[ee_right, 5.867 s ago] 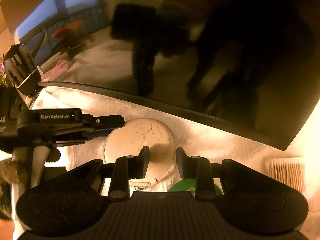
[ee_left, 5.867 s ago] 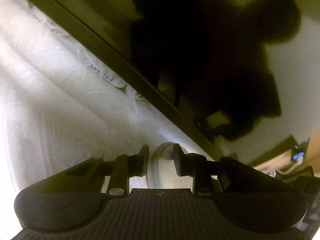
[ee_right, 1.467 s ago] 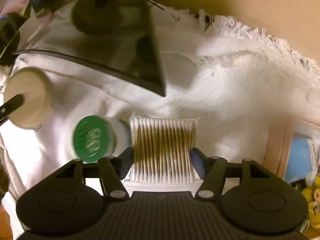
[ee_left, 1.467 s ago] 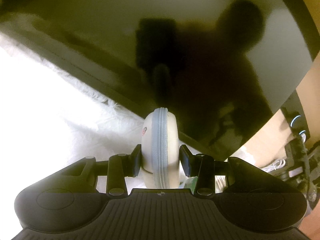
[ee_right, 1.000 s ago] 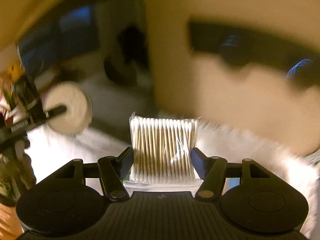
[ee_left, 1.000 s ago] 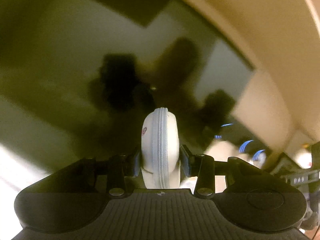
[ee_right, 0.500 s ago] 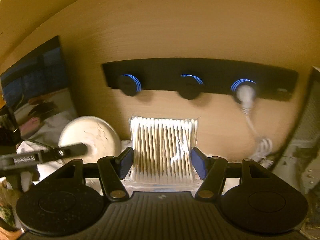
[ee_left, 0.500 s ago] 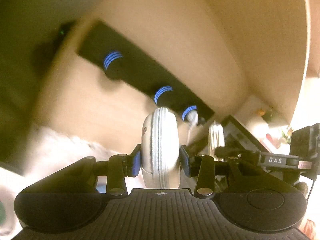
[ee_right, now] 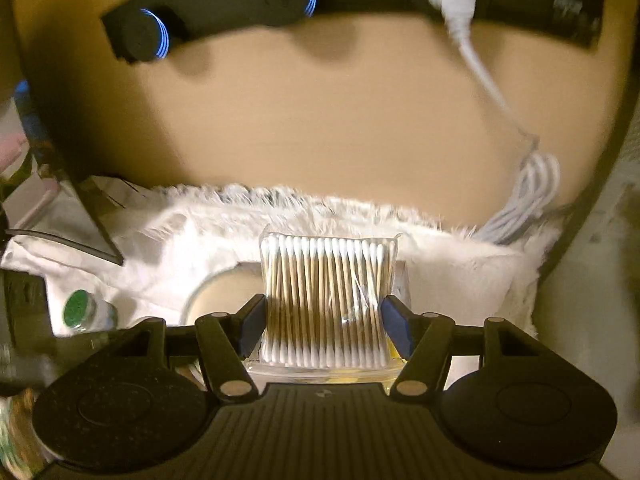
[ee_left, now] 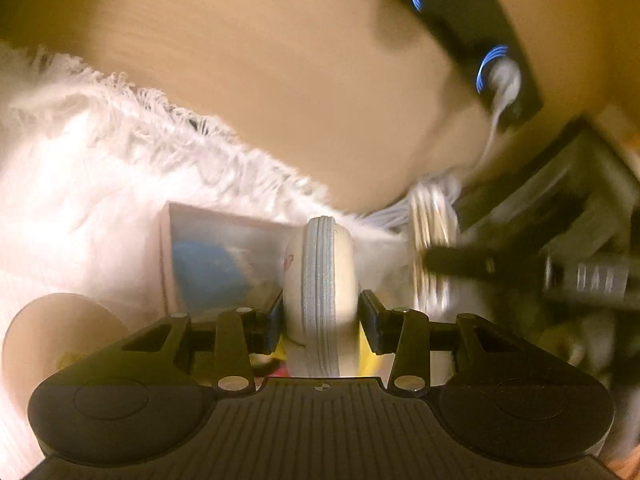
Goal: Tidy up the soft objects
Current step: 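Carry the case and swab pack over the pink box and open the left tool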
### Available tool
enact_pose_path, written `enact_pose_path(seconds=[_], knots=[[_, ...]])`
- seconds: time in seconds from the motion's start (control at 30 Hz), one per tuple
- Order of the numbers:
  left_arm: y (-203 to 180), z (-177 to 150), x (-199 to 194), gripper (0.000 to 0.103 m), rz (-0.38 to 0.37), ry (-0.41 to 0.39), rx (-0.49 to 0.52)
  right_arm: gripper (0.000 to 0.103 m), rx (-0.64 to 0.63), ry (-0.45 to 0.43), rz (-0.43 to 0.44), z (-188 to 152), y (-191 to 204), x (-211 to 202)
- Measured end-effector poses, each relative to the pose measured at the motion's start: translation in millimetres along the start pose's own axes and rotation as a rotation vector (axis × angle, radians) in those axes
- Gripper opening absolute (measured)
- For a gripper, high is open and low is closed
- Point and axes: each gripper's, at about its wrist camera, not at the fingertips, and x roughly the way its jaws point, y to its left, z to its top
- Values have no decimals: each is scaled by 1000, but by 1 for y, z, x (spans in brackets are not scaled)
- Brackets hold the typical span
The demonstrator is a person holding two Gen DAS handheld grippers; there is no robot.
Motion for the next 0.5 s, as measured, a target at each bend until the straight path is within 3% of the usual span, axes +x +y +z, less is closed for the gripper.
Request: enact_pose_path(seconds=[0.27, 0.5], knots=[[-7, -6, 28, 49, 99, -5, 65, 62, 28, 144, -81, 7, -2, 85], [-8, 5, 16, 48, 122, 8, 151, 61, 52, 153, -15, 7, -15, 94]])
